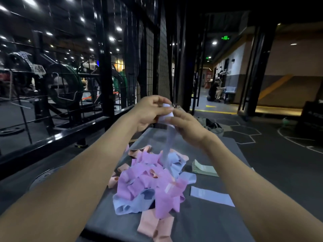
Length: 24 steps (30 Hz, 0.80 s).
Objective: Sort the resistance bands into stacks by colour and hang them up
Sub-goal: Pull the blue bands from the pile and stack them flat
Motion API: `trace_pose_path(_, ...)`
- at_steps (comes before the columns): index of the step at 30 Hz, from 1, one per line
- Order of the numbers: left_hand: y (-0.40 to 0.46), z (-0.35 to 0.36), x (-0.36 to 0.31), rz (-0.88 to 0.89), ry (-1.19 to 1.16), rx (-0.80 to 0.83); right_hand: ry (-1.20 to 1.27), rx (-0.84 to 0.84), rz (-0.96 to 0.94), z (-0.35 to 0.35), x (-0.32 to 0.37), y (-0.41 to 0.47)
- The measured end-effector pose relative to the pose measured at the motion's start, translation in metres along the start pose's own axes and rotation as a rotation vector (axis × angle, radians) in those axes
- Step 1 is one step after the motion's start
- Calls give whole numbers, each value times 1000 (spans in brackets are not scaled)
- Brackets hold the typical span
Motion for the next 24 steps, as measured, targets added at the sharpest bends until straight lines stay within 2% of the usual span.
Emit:
trace_pose_path(3, -1, 7, -6, -2, -21, 31, 68, -70, 50, -10, 3, -9)
trace_pose_path(6, 2, 4, -7, 24, 206, -88, 9, -87, 134, -23, -3, -25)
trace_pose_path(9, 4, -5, -5, 78, 374, -245, -186, -85, 209, -43, -6, -47)
trace_pose_path(13, 10, -13, 11, 109, 386, -402, -476, 42, 383, -70, -28, -88)
trace_pose_path(16, 19, 3, 37, 97, 458, -421, -684, 97, 504, -96, -51, -120)
trace_pose_path(19, 27, 18, 68, 79, 506, -444, -792, 136, 597, -122, -67, -155)
trace_pose_path(24, 42, 34, 126, -39, 458, -446, -923, 77, 744, -173, -83, -213)
Point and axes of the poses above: each hand's wrist, its own y-axis towards the middle knuckle, its own z-axis out of the palm, x = y × z, the point moved 9 cm from there along y, towards the middle knuckle, and after that the axes turned 15 degrees about -z, right-handed, at the moved point
